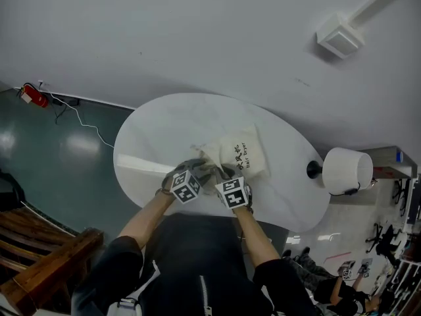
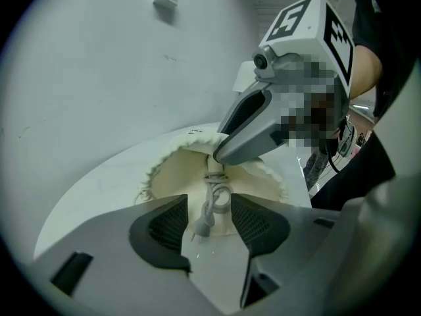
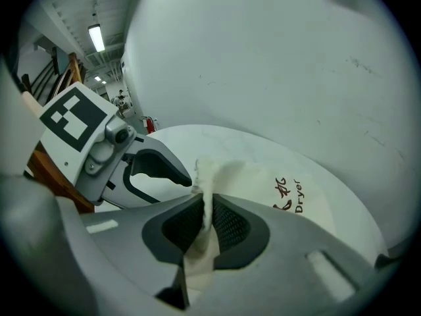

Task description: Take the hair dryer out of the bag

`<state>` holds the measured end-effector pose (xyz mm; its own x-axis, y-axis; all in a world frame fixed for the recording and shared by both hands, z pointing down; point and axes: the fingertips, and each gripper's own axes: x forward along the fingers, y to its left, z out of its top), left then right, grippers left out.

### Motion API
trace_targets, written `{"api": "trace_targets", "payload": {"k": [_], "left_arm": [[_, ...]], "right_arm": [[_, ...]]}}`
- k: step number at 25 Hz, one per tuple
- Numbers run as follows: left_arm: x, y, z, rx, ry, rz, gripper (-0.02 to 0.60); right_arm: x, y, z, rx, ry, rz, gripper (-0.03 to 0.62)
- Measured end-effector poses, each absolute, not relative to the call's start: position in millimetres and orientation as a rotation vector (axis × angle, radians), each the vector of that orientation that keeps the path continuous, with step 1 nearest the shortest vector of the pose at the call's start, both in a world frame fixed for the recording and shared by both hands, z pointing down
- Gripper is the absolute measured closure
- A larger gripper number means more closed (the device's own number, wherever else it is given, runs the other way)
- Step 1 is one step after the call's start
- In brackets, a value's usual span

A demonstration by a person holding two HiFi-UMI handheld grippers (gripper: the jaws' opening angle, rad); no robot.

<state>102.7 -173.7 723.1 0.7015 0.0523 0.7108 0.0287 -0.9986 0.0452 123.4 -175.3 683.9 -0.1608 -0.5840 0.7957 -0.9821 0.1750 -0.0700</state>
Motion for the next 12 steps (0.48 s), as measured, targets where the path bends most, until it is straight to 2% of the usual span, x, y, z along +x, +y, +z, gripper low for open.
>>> {"api": "trace_targets", "payload": {"k": [12], "left_arm": [[136,-169,733,2.885,0.187,1.220,0.377]], "right_arm": [[129,-175,669,1.480,-1.877,0.844,0.563]]}}
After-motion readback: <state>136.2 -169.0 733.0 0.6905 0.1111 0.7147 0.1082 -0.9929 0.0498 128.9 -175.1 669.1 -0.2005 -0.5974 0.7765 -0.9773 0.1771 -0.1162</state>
